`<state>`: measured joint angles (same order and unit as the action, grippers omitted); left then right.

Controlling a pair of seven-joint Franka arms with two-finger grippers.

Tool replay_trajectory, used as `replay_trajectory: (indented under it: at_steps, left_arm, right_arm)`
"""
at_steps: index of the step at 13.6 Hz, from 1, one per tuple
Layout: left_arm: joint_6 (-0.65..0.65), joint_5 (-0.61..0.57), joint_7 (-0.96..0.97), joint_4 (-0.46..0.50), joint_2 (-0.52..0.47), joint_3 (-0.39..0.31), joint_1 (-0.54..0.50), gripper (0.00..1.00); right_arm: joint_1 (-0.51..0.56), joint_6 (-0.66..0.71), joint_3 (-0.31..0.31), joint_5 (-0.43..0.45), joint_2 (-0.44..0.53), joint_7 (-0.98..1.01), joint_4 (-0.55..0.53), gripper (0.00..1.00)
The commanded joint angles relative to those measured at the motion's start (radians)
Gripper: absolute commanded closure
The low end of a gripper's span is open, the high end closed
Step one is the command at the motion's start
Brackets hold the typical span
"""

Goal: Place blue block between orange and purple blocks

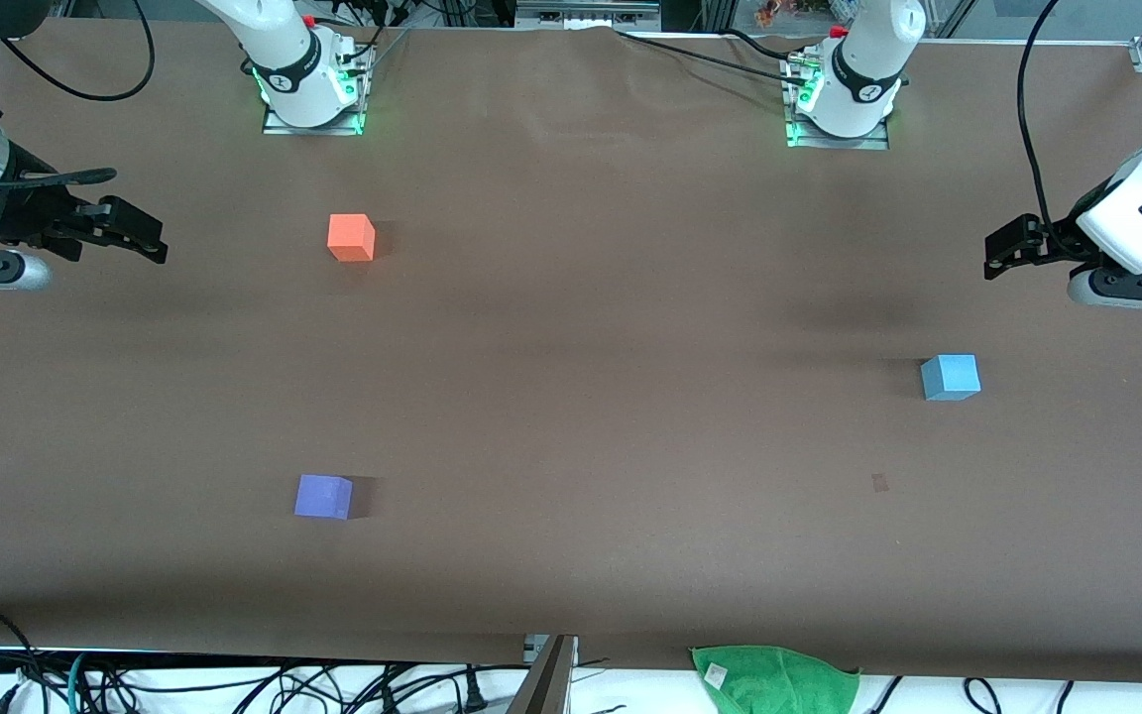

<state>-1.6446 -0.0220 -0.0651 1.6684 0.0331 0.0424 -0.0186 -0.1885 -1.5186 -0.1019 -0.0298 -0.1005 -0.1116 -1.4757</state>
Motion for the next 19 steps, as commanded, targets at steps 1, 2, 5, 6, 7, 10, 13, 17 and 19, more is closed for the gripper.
replay_trajectory:
  at_steps: [1,2,5,6,7,10,13,17,19]
  left_arm:
    - [0.012,-0.012,0.002,-0.03,0.014,-0.001,0.006,0.0]
    - [0.012,-0.012,0.002,-0.03,0.014,-0.001,0.006,0.0]
    - [0.012,-0.012,0.002,-0.03,0.014,-0.001,0.008,0.0]
    - [0.012,-0.012,0.002,-0.03,0.014,-0.001,0.008,0.0]
    - [0.012,-0.012,0.002,-0.03,0.014,-0.001,0.008,0.0]
    - [0.012,-0.01,0.002,-0.029,0.014,-0.001,0.006,0.0]
    - [0.012,-0.01,0.002,-0.029,0.016,-0.001,0.006,0.0]
    - [0.06,-0.018,0.013,-0.024,0.05,-0.004,0.003,0.0]
    - [0.075,-0.024,-0.001,-0.025,0.106,-0.018,-0.032,0.0]
  right_arm:
    - [-0.002,0.014,-0.001,0.005,-0.001,0.006,0.009,0.01]
    - [-0.002,0.012,-0.001,0.005,-0.001,0.006,0.011,0.01]
    - [-0.002,0.012,-0.001,0.005,-0.001,0.006,0.009,0.01]
    - [-0.002,0.012,-0.001,0.005,-0.001,0.006,0.009,0.01]
    - [0.0,0.012,-0.001,0.005,-0.001,0.006,0.009,0.01]
    - [0.0,0.014,-0.001,0.005,-0.001,0.006,0.009,0.01]
    - [-0.002,0.014,-0.001,0.005,-0.001,0.006,0.009,0.01]
    - [-0.002,0.014,-0.001,0.005,-0.001,0.006,0.009,0.01]
    - [0.0,0.012,-0.001,0.005,-0.001,0.006,0.009,0.01]
